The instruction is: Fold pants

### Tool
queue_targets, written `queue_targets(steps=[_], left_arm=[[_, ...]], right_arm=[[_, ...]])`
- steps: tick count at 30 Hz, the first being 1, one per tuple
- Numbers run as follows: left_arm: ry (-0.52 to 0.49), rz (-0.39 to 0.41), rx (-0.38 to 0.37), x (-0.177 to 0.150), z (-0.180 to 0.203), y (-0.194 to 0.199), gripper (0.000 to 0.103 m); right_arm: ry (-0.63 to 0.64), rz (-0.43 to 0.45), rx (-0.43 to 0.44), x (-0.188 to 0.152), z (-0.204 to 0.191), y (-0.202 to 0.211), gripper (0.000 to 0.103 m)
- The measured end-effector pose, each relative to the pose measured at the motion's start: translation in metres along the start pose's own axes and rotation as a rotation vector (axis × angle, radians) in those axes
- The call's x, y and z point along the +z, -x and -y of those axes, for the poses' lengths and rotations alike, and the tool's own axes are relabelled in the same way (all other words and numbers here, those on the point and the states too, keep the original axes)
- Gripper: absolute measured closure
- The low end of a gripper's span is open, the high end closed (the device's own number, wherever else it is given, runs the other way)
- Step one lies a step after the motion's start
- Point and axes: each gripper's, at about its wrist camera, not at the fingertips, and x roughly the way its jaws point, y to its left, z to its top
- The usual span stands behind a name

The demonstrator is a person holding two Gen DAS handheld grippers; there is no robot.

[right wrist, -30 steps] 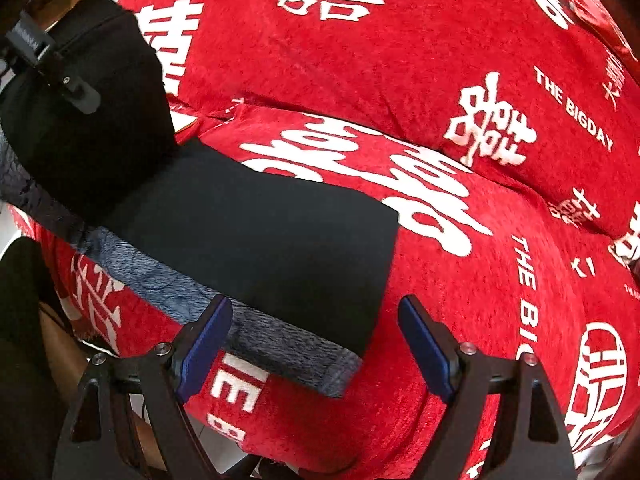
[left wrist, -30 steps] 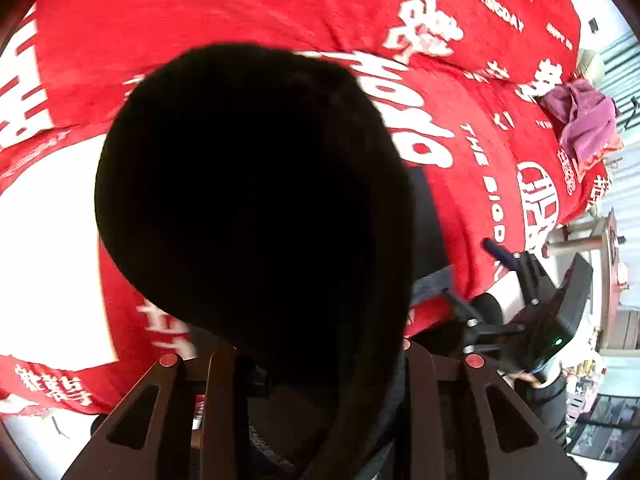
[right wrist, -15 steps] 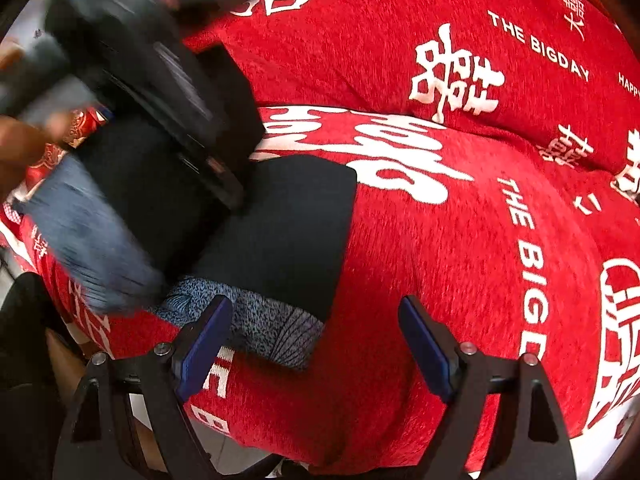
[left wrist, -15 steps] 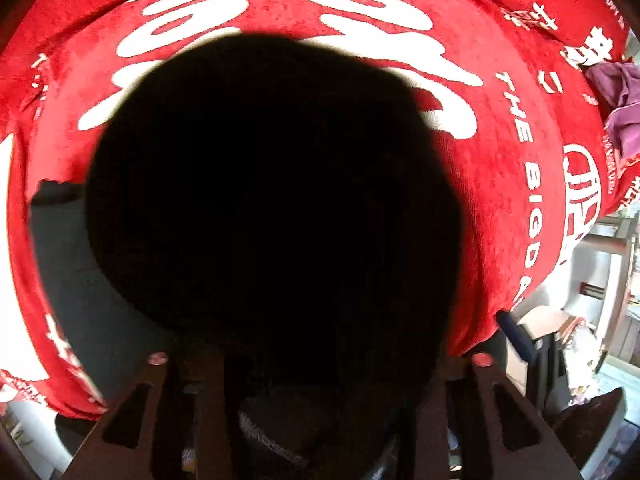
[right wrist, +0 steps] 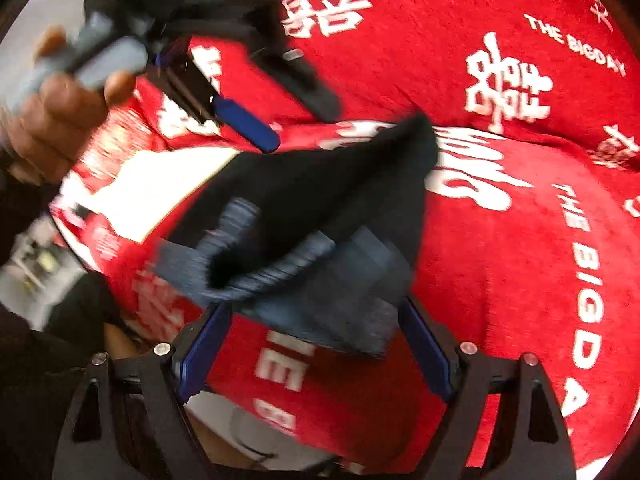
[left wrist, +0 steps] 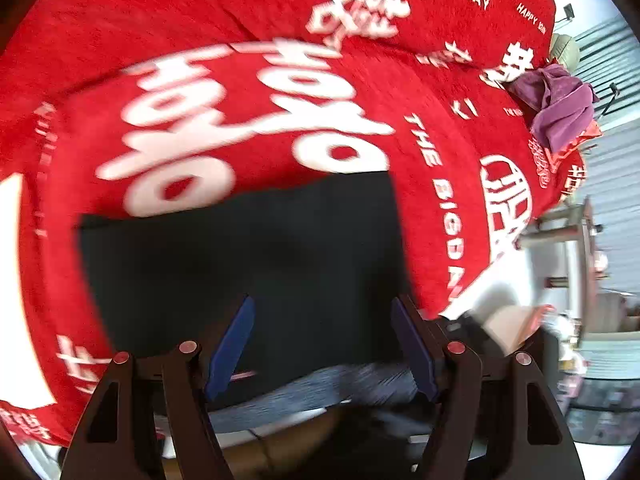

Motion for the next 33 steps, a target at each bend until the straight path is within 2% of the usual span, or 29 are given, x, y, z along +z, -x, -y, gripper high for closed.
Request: queue_targets(steps=[2,4,7,10,11,12,13,15,18,20,21,23,25,27,29,31,33], left_arm=[[-0.008,0.035,0.056,-0.013,-0.018,0.004,0.031],[-0.005,0.041,0.094,-0.024,-0.035,-0.004,0.031],[0.035,0.041,0.145,-0.04,-0.061,-0.023,0.031],[0.065,0.05,0.151,-0.052,-0.083,-0.041,0.031],[0.07,0.055,0.148,-0.053,-0.088,-0.045,0.031],[0.078,0.058,0.141,-0.053,-0.093,-0.048,0.031],[0.088,0.061,0.129,-0.052,-0.097,-0.048,0.031],[0.116,0.091,0.094,-0.05,-0.104,-0.039,0.031],[0.136,0.117,0.102,-0.049,-0.111,-0.033,0.031],[0.139,0.115,0.08,-0.05,-0.114,-0.037,0.031],[0.134,0.112,0.076,-0.05,-0.113,-0.039,0.031],[0.106,0.107,0.114,-0.05,-0.107,-0.043,0.031],[0.077,0.105,0.148,-0.049,-0.1,-0.041,0.031],[0.082,0.141,0.129,-0.049,-0.098,-0.029,0.031],[0.095,0.173,0.124,-0.047,-0.101,-0.018,0.031],[0.115,0.206,0.137,-0.042,-0.106,-0.011,0.031],[0.148,0.216,0.164,-0.031,-0.113,-0.014,0.018]], right_arm=[[-0.031,0.045,0.059,0.0,0.002,0.006,0.009],[-0.098,0.068,0.109,0.003,0.012,0.003,0.008],[-0.247,0.046,0.127,0.009,0.034,-0.013,0.008],[-0.35,0.094,0.115,0.013,0.045,-0.02,0.008],[-0.348,0.088,0.106,0.016,0.044,-0.023,0.022],[-0.323,0.06,0.104,0.022,0.04,-0.029,0.044],[-0.287,0.031,0.064,0.027,0.034,-0.034,0.079],[-0.258,0.004,0.016,0.04,0.022,-0.036,0.079],[-0.226,0.063,0.036,0.061,0.004,-0.017,0.081],[-0.23,0.049,-0.001,0.063,0.004,-0.02,0.081],[-0.248,0.028,-0.017,0.058,0.009,-0.027,0.081],[-0.347,-0.062,-0.067,0.04,0.031,-0.049,0.081],[-0.434,-0.043,-0.011,0.029,0.045,-0.05,0.077],[-0.441,-0.044,-0.039,0.029,0.043,-0.045,0.064],[-0.429,-0.066,-0.132,0.035,0.038,-0.036,0.042],[-0.37,-0.01,-0.243,0.045,0.029,-0.019,0.04],[-0.264,0.081,-0.313,0.062,0.011,0.0,0.031]])
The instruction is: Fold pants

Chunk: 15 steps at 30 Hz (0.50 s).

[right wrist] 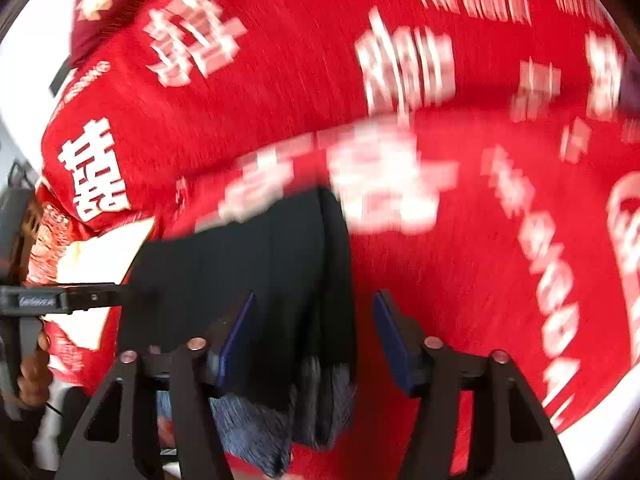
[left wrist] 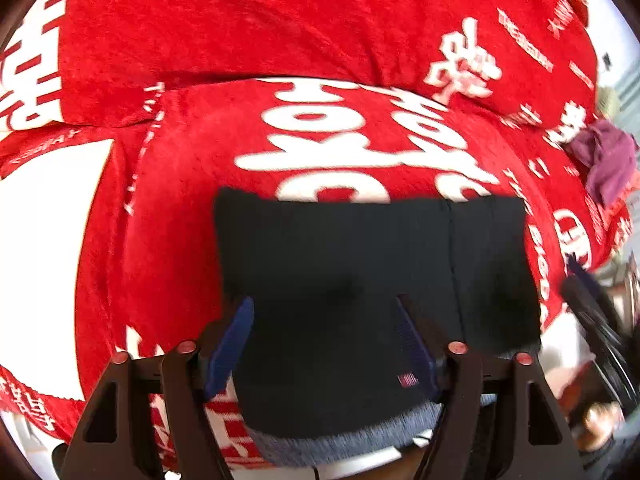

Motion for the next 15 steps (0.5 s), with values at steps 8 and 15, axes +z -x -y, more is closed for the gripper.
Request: queue_targets(steps=[8,15], left_arm=[[0.001,-0.057,0.094,0.022,-0.005,-0.054,0.007],[0.145,-0.141,-0.041,0.019,-0.033,-0.078,0.0]], right_arm=[[0.222,-0.069,0.105,0.044,-0.067,-0.064,0.017],[0.195,-0.202,0.053,0.028,-0.043,-0.124,0.016]])
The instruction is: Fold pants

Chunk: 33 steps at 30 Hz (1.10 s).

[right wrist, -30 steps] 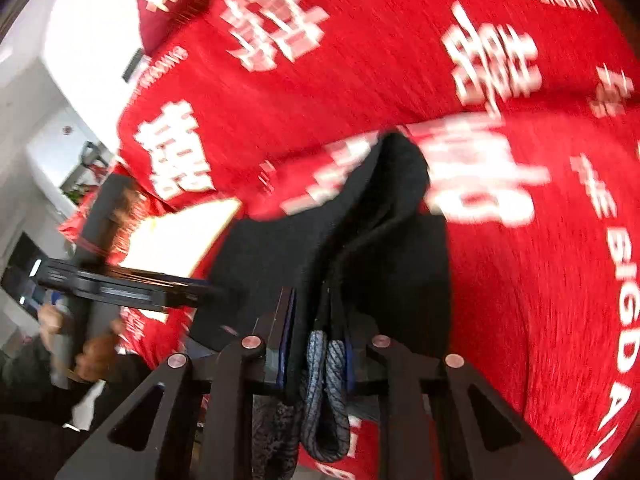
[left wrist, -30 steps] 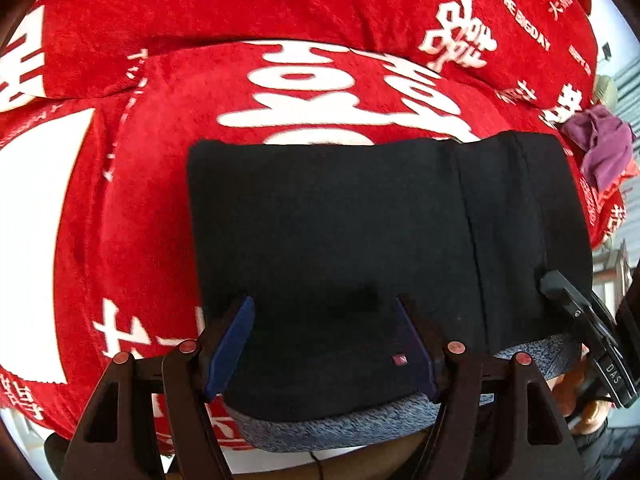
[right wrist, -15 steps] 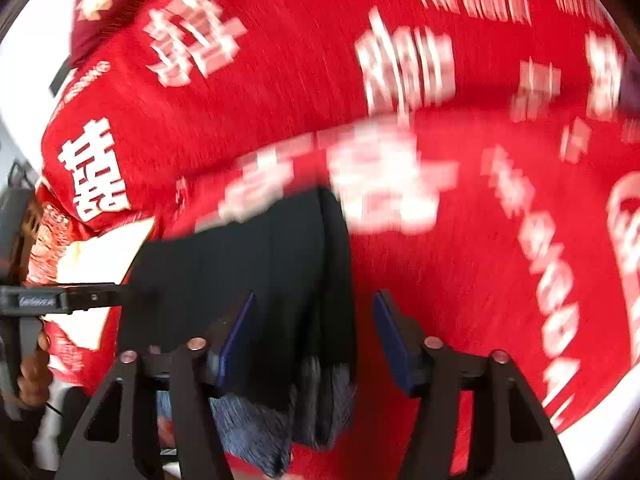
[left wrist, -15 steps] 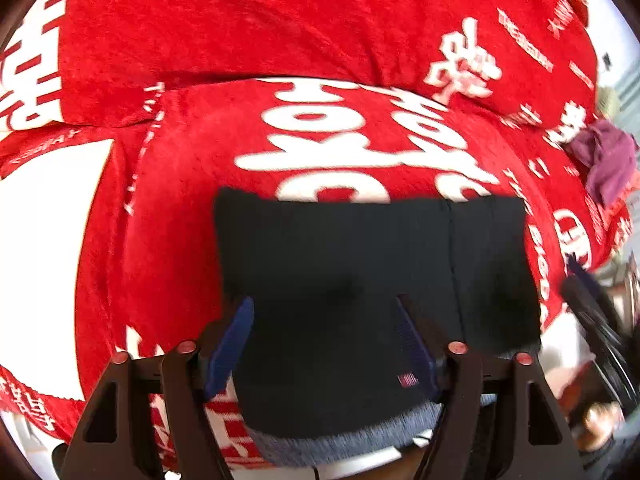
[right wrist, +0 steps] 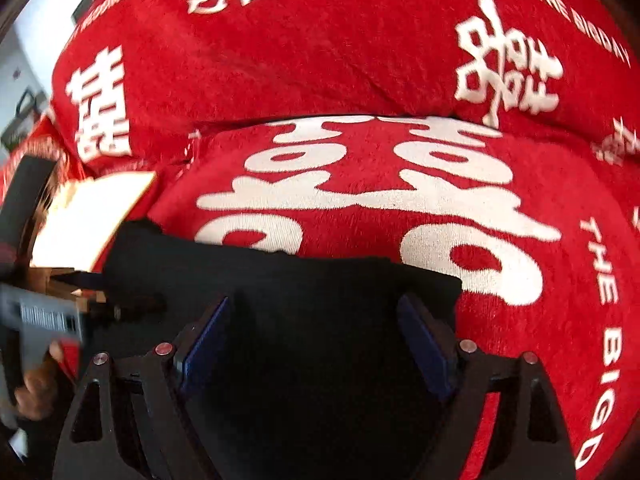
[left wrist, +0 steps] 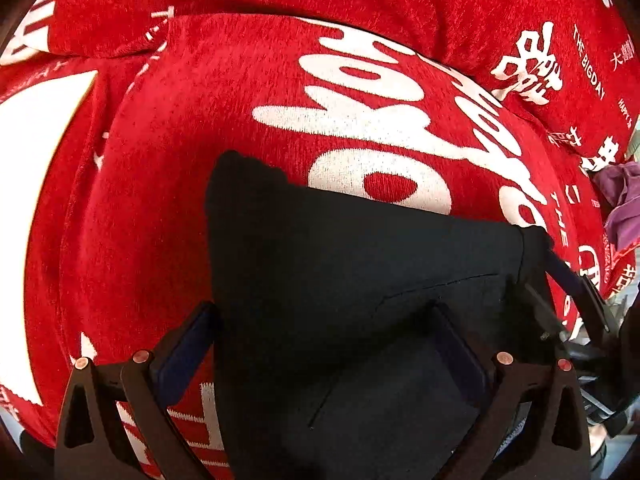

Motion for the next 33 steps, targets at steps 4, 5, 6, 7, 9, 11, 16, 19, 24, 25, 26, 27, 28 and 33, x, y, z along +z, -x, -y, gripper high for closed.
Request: queue_targets(steps=[4,5,6,7,9,11,16,19,24,25,26,27,28,33], left_arm=[[-0.008,0.049,0.039,-0.009,-0.001,0.03,0.0],[-0.015,0.074,0.043,-0.013,-0.002,0.039,0.0],[-0.042,0.11,0.058,-0.025,-0.002,0.054,0.0],[-0.062,0.127,0.075,-0.034,-0.003,0.061,0.0],[-0.108,0.163,0.111,-0.056,-0.003,0.073,0.0],[-0.189,0.177,0.182,-0.081,0.003,0.073,0.0],[-0.192,0.172,0.259,-0.103,-0.003,0.044,0.0],[-0.128,0.116,0.207,-0.095,-0.013,0.042,0.0],[-0.142,0.182,0.213,-0.105,-0.009,0.067,0.0],[-0.149,0.18,0.226,-0.105,-0.007,0.065,0.0],[-0.157,0.161,0.247,-0.104,-0.006,0.058,0.0],[-0.162,0.142,0.253,-0.103,-0.006,0.05,0.0],[-0.151,0.138,0.242,-0.103,-0.008,0.046,0.0],[-0.096,0.125,0.188,-0.101,-0.016,0.045,0.0]], right_arm=[[0.049,-0.02,-0.034,0.002,-0.007,0.003,0.015],[0.028,-0.009,-0.059,0.002,-0.005,0.015,0.015],[0.018,0.017,-0.068,-0.001,-0.005,0.03,0.014],[0.02,0.043,-0.066,-0.007,-0.009,0.044,0.014],[0.053,0.085,-0.081,-0.028,-0.021,0.075,0.014],[0.103,0.094,-0.11,-0.056,-0.038,0.095,0.014],[0.123,0.015,-0.236,-0.098,-0.046,0.08,0.014],[0.012,-0.048,-0.204,-0.103,-0.028,0.057,0.009],[-0.042,-0.035,-0.215,-0.098,-0.021,0.071,0.005],[-0.023,0.003,-0.232,-0.096,-0.026,0.081,0.005],[0.0,0.054,-0.223,-0.093,-0.033,0.094,0.005],[0.011,0.083,-0.203,-0.091,-0.038,0.103,0.005],[0.022,0.118,-0.165,-0.086,-0.044,0.11,0.005],[0.071,0.075,-0.037,-0.081,-0.06,0.088,0.005]])
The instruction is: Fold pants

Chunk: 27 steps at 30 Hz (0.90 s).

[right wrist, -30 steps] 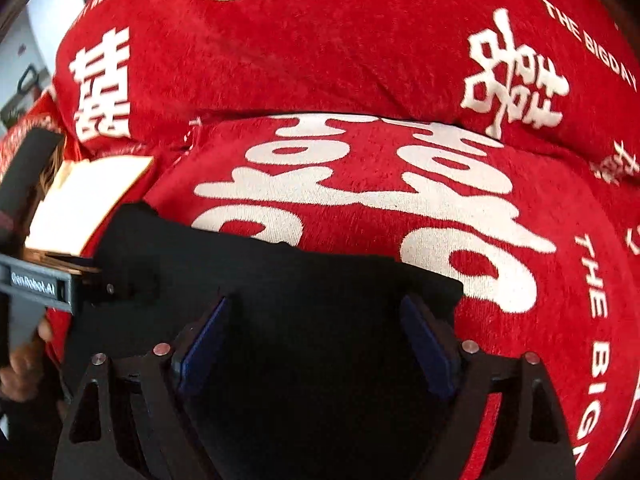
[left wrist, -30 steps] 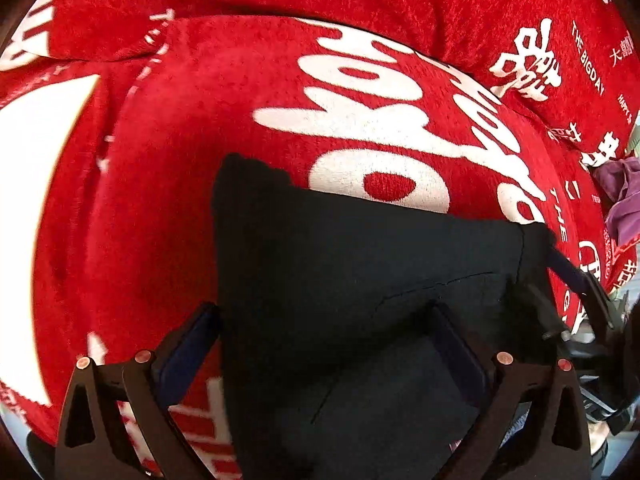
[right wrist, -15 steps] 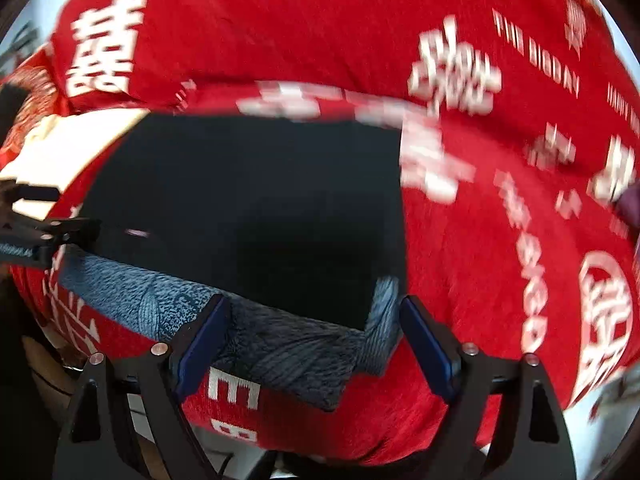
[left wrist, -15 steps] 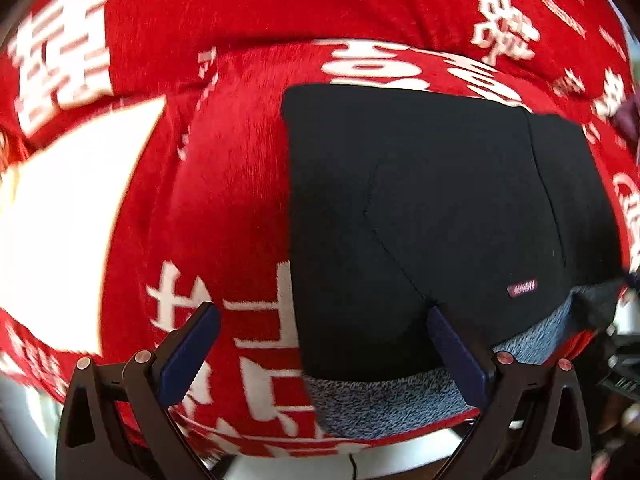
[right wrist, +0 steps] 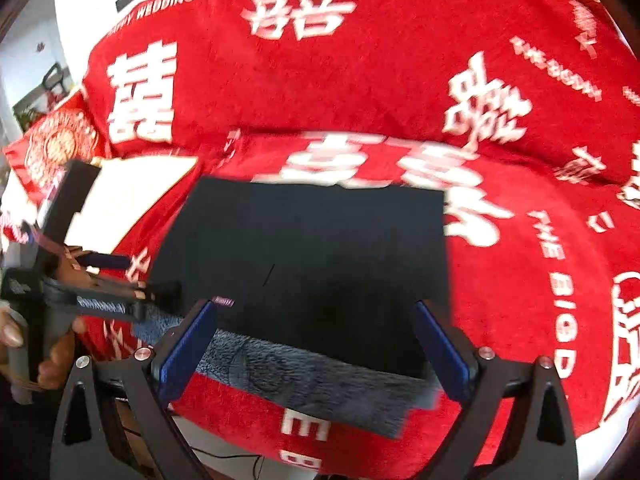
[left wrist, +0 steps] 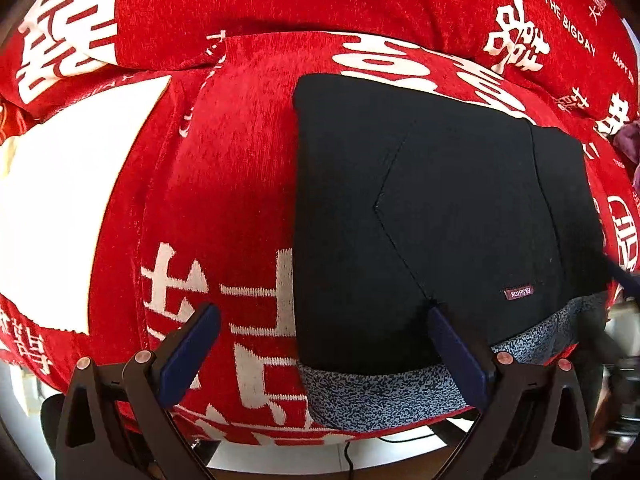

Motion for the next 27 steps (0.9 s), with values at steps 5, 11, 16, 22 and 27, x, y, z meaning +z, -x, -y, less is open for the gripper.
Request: queue_targets(steps=[5,11,16,22,27], left_arm=[[-0.015,0.016,0.009,-0.001,0.003,0.003,0.0],[-0.068,0.044,-0.011,-0.002,0.016,0.017,0.0],[-0.098,0.08,-0.017,0.0,0.024,0.029,0.0],[-0.084,0.08,-0.021,0.002,0.024,0.03,0.0],[-0.082,0.066,-0.01,0.0,0.024,0.025,0.0]], right_arm=[[0.017,-0.076,-0.006,-0.006,0.0,-0.032,0.002],[0.006,-0.032,0.001,0.002,0.002,-0.005,0.002],[-0.042,-0.021,-0.03,0.002,0.019,0.009,0.002],[-0.132,-0.026,-0.051,-0.004,0.041,0.016,0.002],[-0.106,-0.018,-0.039,0.005,0.033,0.012,0.002]])
